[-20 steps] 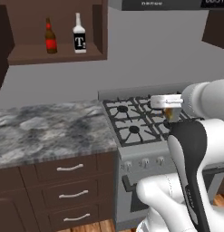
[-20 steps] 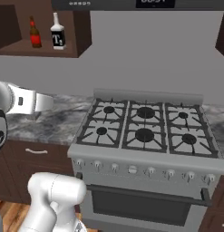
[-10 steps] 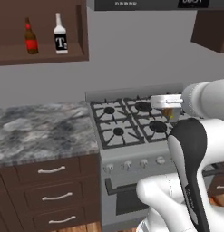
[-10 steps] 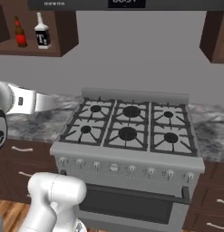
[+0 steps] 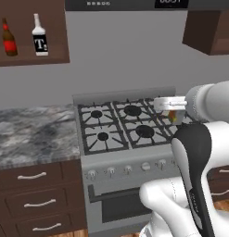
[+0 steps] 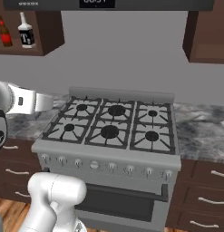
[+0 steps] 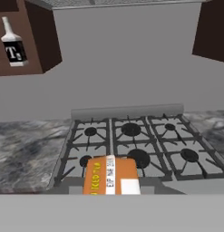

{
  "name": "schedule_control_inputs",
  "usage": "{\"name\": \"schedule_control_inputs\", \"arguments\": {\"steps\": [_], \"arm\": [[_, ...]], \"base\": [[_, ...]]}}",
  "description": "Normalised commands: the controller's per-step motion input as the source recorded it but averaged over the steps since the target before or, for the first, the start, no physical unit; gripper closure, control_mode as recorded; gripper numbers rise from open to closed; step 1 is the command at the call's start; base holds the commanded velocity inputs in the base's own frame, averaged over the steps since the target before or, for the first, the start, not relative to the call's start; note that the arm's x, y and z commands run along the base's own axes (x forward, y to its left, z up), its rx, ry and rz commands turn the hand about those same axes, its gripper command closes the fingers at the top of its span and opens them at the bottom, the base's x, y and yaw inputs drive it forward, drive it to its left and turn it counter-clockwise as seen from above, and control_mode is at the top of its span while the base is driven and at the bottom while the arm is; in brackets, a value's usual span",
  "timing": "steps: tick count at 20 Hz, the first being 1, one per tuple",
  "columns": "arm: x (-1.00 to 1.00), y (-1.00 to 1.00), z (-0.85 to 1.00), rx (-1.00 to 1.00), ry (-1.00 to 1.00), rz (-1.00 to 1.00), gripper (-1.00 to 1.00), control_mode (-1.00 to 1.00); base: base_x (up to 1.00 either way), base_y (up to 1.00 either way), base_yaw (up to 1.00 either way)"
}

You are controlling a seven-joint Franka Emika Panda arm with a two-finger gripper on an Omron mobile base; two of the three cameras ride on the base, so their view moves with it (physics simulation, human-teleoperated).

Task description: Sort all alcoholic drinks to one cabinet, and non-alcoholic drinks to the other.

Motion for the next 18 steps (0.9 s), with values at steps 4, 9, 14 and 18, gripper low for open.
{"name": "schedule_control_inputs", "arguments": {"steps": [4,9,14,18], "arm": [[0.00,0.00,0.00,0.00,0.00,0.00,1.00,1.00],[0.00,0.00,0.00,0.00,0.00,0.00,1.00,1.00],[0.00,0.00,0.00,0.00,0.00,0.00,1.00,1.00],[0.00,0.00,0.00,0.00,0.00,0.00,1.00,1.00]], "base": [[-0.11,-0.53,0.03],[-0.08,-0.53,0.03],[-0.04,-0.55,0.03],[-0.02,-0.56,0.02]]}}
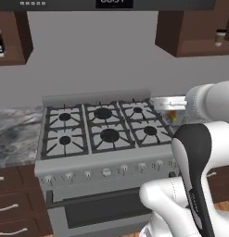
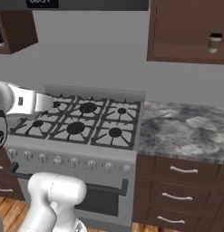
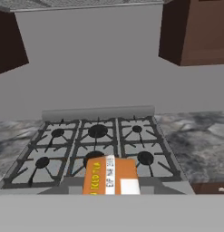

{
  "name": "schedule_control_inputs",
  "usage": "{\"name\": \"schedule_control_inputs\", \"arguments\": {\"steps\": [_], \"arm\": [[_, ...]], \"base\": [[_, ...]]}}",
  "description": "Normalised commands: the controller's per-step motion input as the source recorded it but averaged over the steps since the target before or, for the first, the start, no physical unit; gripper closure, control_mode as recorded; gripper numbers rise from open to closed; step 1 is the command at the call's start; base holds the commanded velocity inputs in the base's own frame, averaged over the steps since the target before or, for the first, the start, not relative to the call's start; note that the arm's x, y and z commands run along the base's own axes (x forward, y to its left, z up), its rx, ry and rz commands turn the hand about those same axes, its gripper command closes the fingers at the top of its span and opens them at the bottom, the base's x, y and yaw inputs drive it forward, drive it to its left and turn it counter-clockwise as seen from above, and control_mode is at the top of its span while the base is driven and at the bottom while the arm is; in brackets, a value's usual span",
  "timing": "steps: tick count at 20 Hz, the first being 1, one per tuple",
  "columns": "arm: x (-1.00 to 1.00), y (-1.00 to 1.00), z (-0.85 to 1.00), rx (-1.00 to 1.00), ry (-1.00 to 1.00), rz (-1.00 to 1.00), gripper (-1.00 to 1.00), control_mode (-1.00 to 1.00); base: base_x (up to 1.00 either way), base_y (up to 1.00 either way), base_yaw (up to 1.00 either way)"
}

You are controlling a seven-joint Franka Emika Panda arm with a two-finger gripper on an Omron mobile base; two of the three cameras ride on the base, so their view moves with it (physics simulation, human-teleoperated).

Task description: Sort all alcoholic drinks to one cabinet, and non-alcoholic drinks to the other.

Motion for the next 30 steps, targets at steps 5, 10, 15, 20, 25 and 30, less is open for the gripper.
{"name": "schedule_control_inputs", "arguments": {"steps": [5,10,15,20,25,30], "arm": [[0.00,0.00,0.00,0.00,0.00,0.00,1.00,1.00],[0.00,0.00,0.00,0.00,0.00,0.00,1.00,1.00],[0.00,0.00,0.00,0.00,0.00,0.00,1.00,1.00],[0.00,0.00,0.00,0.00,0.00,0.00,1.00,1.00],[0.00,0.00,0.00,0.00,0.00,0.00,1.00,1.00],[0.00,0.00,0.00,0.00,0.00,0.00,1.00,1.00]], "base": [[-0.02,-0.55,0.02],[0.00,-0.51,0.02],[0.00,-0.50,0.02],[0.00,-0.51,0.02],[-0.01,-0.49,0.02],[-0.01,-0.50,0.02]]}}
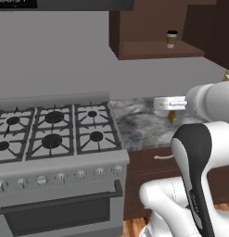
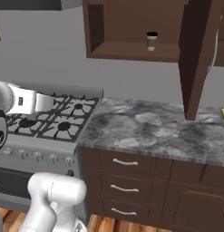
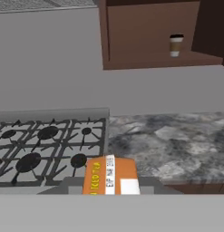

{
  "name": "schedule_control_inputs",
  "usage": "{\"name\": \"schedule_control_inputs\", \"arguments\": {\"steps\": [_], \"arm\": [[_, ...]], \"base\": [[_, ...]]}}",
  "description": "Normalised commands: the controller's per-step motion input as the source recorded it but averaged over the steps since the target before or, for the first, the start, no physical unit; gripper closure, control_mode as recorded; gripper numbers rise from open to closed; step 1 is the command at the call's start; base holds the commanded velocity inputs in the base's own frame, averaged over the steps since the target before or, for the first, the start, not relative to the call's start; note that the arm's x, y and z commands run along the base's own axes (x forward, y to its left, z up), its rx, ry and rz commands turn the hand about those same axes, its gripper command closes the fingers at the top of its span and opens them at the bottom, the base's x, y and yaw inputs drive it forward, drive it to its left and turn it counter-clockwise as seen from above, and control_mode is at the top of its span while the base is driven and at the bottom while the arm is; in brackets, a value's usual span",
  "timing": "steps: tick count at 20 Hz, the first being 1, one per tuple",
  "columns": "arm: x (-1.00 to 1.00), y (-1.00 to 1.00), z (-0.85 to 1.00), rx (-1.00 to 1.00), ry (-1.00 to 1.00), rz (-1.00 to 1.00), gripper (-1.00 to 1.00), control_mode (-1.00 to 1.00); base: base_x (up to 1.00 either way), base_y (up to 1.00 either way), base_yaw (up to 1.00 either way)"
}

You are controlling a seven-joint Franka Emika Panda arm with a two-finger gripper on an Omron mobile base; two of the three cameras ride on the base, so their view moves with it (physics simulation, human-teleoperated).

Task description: Sort all alcoholic drinks to one cabinet, and non-alcoholic drinks to the other.

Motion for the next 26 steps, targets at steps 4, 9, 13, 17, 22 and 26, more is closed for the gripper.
{"name": "schedule_control_inputs", "arguments": {"steps": [4,9,13,17,22,26], "arm": [[0.00,0.00,0.00,0.00,0.00,0.00,1.00,1.00],[0.00,0.00,0.00,0.00,0.00,0.00,1.00,1.00],[0.00,0.00,0.00,0.00,0.00,0.00,1.00,1.00],[0.00,0.00,0.00,0.00,0.00,0.00,1.00,1.00],[0.00,0.00,0.00,0.00,0.00,0.00,1.00,1.00],[0.00,0.00,0.00,0.00,0.00,0.00,1.00,1.00]], "base": [[0.00,-0.49,0.02],[0.00,-0.45,0.03],[0.18,-0.31,0.04],[0.39,-0.22,0.03],[0.29,-0.29,0.01],[0.23,-0.37,0.00]]}}
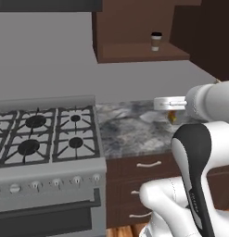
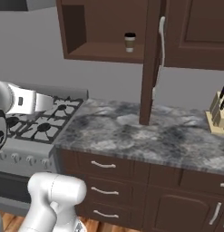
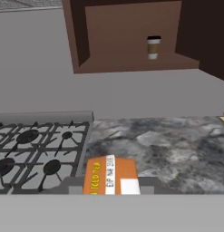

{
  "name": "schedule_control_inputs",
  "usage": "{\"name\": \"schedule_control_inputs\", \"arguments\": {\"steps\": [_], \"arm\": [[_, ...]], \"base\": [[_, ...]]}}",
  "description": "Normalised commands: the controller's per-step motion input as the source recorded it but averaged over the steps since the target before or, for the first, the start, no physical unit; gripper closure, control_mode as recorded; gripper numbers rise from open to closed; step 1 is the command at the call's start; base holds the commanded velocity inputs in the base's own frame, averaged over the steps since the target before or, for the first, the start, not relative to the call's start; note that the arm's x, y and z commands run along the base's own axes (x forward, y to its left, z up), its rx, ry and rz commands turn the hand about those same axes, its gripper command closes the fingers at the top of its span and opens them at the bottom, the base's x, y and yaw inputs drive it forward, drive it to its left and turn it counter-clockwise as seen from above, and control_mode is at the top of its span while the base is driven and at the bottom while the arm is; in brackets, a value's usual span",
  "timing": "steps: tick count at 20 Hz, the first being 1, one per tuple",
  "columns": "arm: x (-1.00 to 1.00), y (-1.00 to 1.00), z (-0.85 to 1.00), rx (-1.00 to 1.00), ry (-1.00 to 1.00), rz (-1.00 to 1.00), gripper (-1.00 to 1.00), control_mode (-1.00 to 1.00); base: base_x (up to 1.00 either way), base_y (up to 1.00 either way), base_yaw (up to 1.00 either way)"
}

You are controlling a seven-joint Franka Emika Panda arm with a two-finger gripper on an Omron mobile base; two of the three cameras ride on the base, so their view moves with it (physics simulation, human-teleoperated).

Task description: Sort all alcoholic drinks to one cabinet, and non-alcoholic drinks to the other.

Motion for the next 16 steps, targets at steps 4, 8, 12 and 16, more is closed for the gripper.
{"name": "schedule_control_inputs", "arguments": {"steps": [4,8,12,16], "arm": [[0.00,0.00,0.00,0.00,0.00,0.00,1.00,1.00],[0.00,0.00,0.00,0.00,0.00,0.00,1.00,1.00],[0.00,0.00,0.00,0.00,0.00,0.00,1.00,1.00],[0.00,0.00,0.00,0.00,0.00,0.00,1.00,1.00]], "base": [[0.34,-0.34,0.00],[0.39,-0.32,0.00],[0.41,-0.26,0.00],[0.52,-0.13,0.01]]}}
